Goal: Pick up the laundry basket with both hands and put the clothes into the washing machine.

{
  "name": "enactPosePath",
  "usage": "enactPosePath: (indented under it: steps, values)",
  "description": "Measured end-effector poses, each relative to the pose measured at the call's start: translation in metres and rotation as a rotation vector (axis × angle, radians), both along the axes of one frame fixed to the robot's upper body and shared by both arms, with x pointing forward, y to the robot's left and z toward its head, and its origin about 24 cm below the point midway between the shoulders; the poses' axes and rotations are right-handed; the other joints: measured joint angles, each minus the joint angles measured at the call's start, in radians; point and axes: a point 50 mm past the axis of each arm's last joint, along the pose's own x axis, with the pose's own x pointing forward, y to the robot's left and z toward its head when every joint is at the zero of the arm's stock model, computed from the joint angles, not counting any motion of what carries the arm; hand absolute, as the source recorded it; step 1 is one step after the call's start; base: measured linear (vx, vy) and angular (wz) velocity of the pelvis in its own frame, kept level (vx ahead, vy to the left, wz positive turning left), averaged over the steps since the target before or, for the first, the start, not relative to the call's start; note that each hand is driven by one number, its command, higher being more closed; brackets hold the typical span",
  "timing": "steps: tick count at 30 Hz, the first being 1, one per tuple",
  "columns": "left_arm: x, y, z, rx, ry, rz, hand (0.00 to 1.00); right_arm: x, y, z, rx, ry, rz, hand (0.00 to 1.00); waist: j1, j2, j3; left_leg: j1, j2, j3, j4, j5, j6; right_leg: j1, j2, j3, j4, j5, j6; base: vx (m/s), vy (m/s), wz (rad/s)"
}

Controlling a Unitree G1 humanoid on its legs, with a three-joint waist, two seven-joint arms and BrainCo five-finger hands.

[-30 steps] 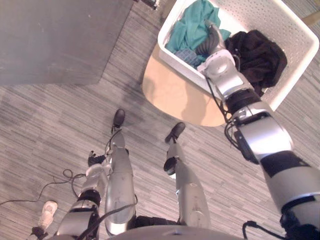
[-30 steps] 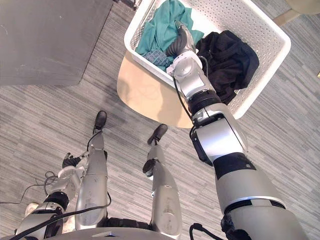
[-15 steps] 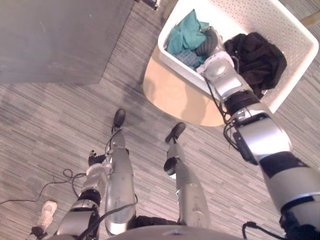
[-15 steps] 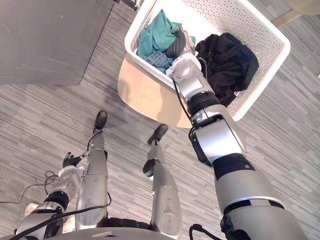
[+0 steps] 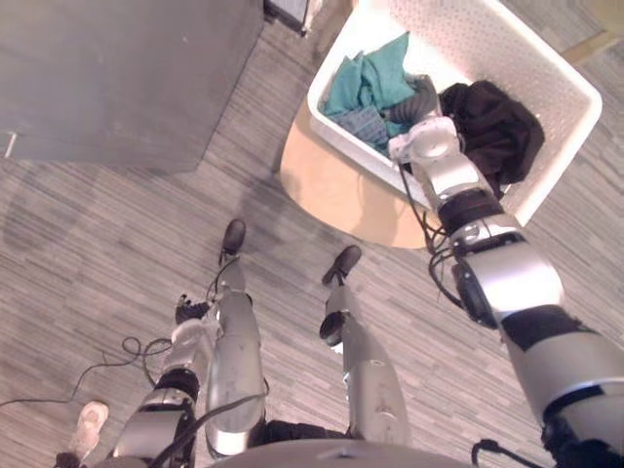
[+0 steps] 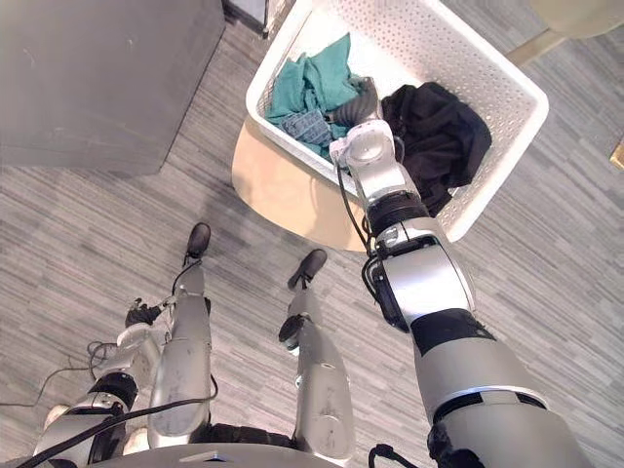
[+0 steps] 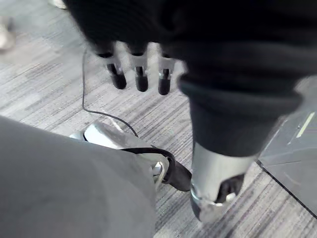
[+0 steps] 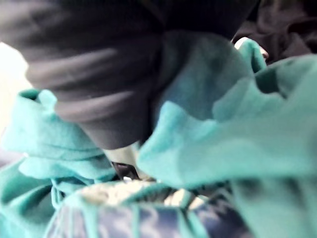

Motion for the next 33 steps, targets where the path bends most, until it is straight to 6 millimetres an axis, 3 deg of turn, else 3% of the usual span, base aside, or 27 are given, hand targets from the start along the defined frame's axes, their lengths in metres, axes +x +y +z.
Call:
enactPosePath:
  steps: [6,13,16,20,22,25,27,30,33]
  values:
    - [-0.011,-0.004,-0.011,-0.056,0.060,-0.002,0.00,-0.005,-0.008,-0.008,0.476,-0.036,0.026,1.00,-0.005,0.001,-0.001,0.148,-0.004,0.069,-0.004,-0.010,0.014,0.086,-0.019,0.064,0.040,-0.011,0.008,-0.01,0.048,-0.19]
    - [-0.027,-0.005,-0.022,-0.098,0.114,-0.027,0.00,-0.018,-0.003,-0.015,0.724,-0.113,0.126,1.00,-0.039,0.001,-0.024,0.319,-0.024,0.123,-0.052,-0.010,0.034,0.170,-0.058,0.112,0.122,-0.064,0.034,-0.02,0.035,-0.09]
    - [-0.060,-0.007,-0.040,-0.131,0.196,0.006,0.00,-0.033,0.008,-0.056,0.804,-0.062,0.154,1.00,-0.056,0.001,-0.154,0.365,-0.032,0.150,-0.092,-0.010,0.048,0.184,-0.071,0.121,0.123,-0.077,0.047,0.05,0.028,-0.10]
    - [-0.066,-0.013,-0.037,-0.184,0.142,0.018,0.00,-0.053,0.013,-0.085,0.908,-0.043,0.176,1.00,-0.082,0.004,-0.250,0.424,-0.043,0.164,-0.108,-0.022,0.057,0.236,-0.085,0.122,0.121,-0.094,0.062,0.09,0.040,0.00]
    - [-0.045,-0.019,-0.011,-0.173,-0.018,-0.036,0.00,-0.065,0.009,-0.083,0.908,-0.102,0.190,1.00,-0.086,0.008,-0.302,0.439,-0.053,0.167,-0.110,-0.027,0.062,0.250,-0.096,0.123,0.120,-0.098,0.070,0.07,0.041,0.01]
    - [-0.023,-0.020,0.022,-0.145,-0.197,-0.068,0.00,-0.072,0.017,-0.077,0.914,-0.145,0.232,1.00,-0.103,0.016,-0.343,0.468,-0.061,0.172,-0.111,-0.035,0.065,0.277,-0.104,0.127,0.118,-0.104,0.077,0.03,0.017,-0.02]
    - [-0.005,-0.022,0.055,-0.128,-0.350,-0.086,0.00,-0.077,0.026,-0.066,0.896,-0.182,0.283,1.00,-0.111,0.027,-0.379,0.498,-0.068,0.183,-0.118,-0.038,0.068,0.298,-0.109,0.141,0.112,-0.105,0.081,0.06,0.025,-0.09]
    - [0.006,-0.022,0.088,-0.103,-0.502,-0.091,0.00,-0.081,0.039,-0.055,0.890,-0.223,0.350,1.00,-0.112,0.053,-0.436,0.522,-0.076,0.215,-0.145,-0.033,0.073,0.304,-0.112,0.159,0.086,-0.089,0.087,0.05,0.032,-0.21]
    - [0.016,-0.021,0.111,-0.070,-0.600,-0.089,0.00,-0.080,0.057,-0.041,0.897,-0.242,0.417,1.00,-0.117,0.077,-0.453,0.557,-0.083,0.247,-0.160,-0.034,0.073,0.333,-0.111,0.182,0.043,-0.063,0.091,0.03,0.029,-0.25]
